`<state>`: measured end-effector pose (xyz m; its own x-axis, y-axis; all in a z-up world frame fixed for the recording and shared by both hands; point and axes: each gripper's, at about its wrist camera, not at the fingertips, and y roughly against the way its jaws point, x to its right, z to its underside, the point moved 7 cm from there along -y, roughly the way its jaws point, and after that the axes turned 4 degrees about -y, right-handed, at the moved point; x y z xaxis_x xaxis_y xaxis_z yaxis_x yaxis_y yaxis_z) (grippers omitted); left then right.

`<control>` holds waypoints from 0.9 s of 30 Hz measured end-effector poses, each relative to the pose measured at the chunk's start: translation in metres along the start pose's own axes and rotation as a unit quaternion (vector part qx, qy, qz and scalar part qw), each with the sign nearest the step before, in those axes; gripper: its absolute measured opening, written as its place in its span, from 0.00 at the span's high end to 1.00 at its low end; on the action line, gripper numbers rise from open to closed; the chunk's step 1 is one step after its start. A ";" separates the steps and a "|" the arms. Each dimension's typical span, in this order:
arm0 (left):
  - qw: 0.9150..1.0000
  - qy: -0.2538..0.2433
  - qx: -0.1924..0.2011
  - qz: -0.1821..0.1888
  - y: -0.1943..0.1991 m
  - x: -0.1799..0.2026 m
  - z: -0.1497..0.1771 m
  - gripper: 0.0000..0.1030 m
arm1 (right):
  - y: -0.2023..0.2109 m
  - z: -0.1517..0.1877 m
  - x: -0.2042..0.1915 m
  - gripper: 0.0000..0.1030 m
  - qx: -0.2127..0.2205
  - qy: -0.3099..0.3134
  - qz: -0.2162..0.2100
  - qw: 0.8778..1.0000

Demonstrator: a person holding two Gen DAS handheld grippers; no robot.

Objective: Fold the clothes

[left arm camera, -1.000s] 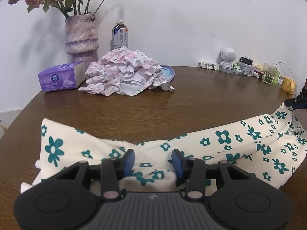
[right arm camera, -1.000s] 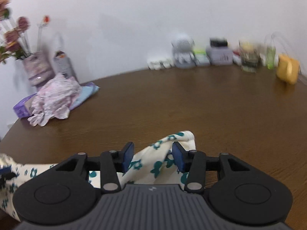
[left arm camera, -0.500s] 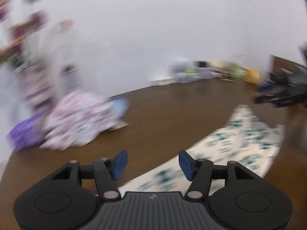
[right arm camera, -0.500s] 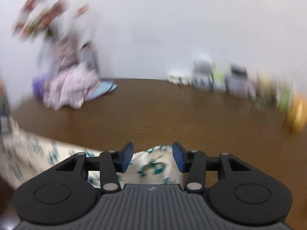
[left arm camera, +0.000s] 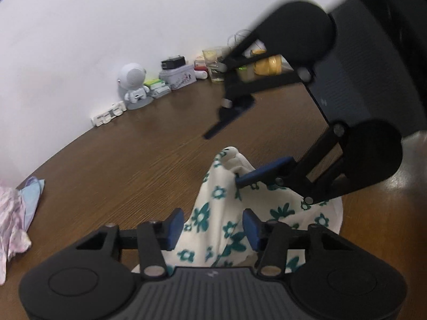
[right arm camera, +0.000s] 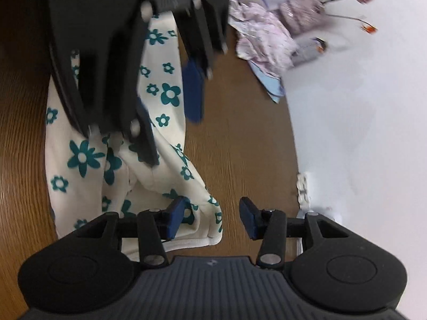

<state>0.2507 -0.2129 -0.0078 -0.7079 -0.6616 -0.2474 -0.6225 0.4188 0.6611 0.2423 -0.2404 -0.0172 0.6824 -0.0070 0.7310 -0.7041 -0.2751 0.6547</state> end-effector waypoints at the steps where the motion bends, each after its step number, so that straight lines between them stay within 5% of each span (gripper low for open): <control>1: 1.000 -0.004 -0.003 -0.002 -0.003 0.001 -0.001 0.67 | -0.001 -0.001 0.002 0.56 0.003 0.008 -0.006 1.000; 4: 1.000 -0.018 -0.015 -0.006 -0.014 0.003 -0.001 0.96 | 0.000 -0.004 0.007 0.56 0.011 0.024 -0.032 0.999; 8: 0.995 -0.093 -0.011 -0.045 -0.014 0.018 0.002 0.99 | -0.003 0.001 0.011 0.56 0.016 0.034 -0.061 0.997; 13: 0.972 -0.216 -0.008 -0.095 -0.011 0.049 0.009 0.99 | -0.010 0.009 0.013 0.56 0.026 0.035 -0.060 0.997; 18: 0.959 -0.257 -0.006 -0.118 -0.009 0.058 0.015 0.99 | -0.013 0.009 0.002 0.65 0.038 0.044 -0.072 0.996; 21: 0.963 -0.244 -0.002 -0.119 -0.008 0.056 0.015 0.94 | -0.014 0.011 -0.004 0.90 0.042 0.033 -0.081 0.995; 27: 0.979 -0.181 0.016 -0.087 -0.005 0.048 0.012 0.88 | -0.009 0.021 -0.023 0.93 0.059 0.031 -0.001 0.998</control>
<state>0.2158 -0.2395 -0.0318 -0.6577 -0.4632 -0.5941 -0.7511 0.3426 0.5644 0.2370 -0.2578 -0.0438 0.6670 0.0522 0.7432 -0.6727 -0.3866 0.6309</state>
